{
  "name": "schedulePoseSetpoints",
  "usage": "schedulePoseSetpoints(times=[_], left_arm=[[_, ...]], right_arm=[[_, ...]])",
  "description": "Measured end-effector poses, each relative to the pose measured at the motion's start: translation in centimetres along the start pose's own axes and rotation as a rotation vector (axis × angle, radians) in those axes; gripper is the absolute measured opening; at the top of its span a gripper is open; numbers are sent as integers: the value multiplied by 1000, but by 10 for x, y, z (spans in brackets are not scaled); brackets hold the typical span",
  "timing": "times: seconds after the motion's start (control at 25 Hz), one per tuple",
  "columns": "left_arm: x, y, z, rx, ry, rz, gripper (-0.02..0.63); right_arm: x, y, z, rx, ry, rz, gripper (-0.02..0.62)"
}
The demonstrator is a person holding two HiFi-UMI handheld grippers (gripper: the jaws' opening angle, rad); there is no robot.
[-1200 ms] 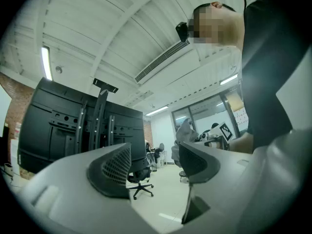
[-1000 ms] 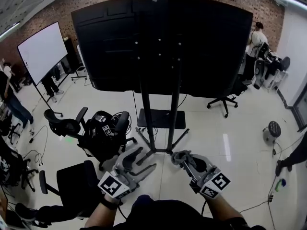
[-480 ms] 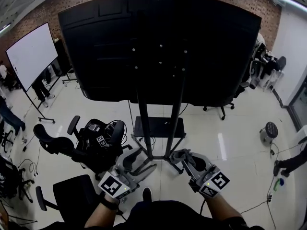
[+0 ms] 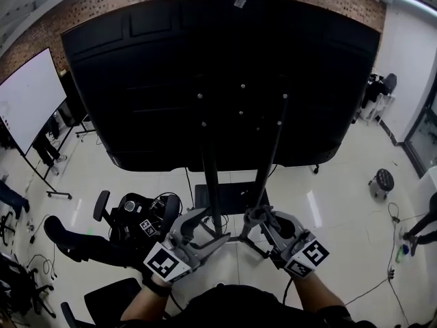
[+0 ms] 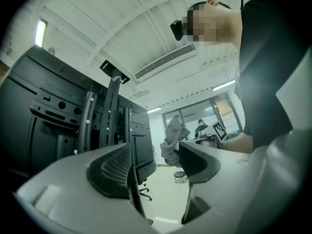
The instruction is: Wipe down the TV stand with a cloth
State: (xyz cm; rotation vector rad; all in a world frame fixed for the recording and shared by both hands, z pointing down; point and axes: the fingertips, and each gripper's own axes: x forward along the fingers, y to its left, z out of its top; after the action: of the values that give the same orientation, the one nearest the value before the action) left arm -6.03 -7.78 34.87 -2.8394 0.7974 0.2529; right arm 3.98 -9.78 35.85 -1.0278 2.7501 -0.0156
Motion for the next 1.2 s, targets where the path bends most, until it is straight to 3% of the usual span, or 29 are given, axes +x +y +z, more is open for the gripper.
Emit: schedulePoseSetpoints(times=[0.28, 0.56, 0.8, 1.04, 1.2], left_arm=[[6, 24, 0, -5, -14, -21, 328], [28, 36, 24, 56, -45, -7, 328], [62, 61, 68, 142, -74, 24, 328], [98, 86, 141, 160, -152, -1, 328], [126, 105, 178, 260, -131, 11, 327]], right_arm=[[32, -9, 10, -76, 2, 25, 34], [49, -18, 44, -208, 14, 104, 35], [73, -31, 95, -348, -23, 157, 35], [104, -36, 165, -539, -56, 201, 35], [132, -47, 212, -690, -35, 175, 35]])
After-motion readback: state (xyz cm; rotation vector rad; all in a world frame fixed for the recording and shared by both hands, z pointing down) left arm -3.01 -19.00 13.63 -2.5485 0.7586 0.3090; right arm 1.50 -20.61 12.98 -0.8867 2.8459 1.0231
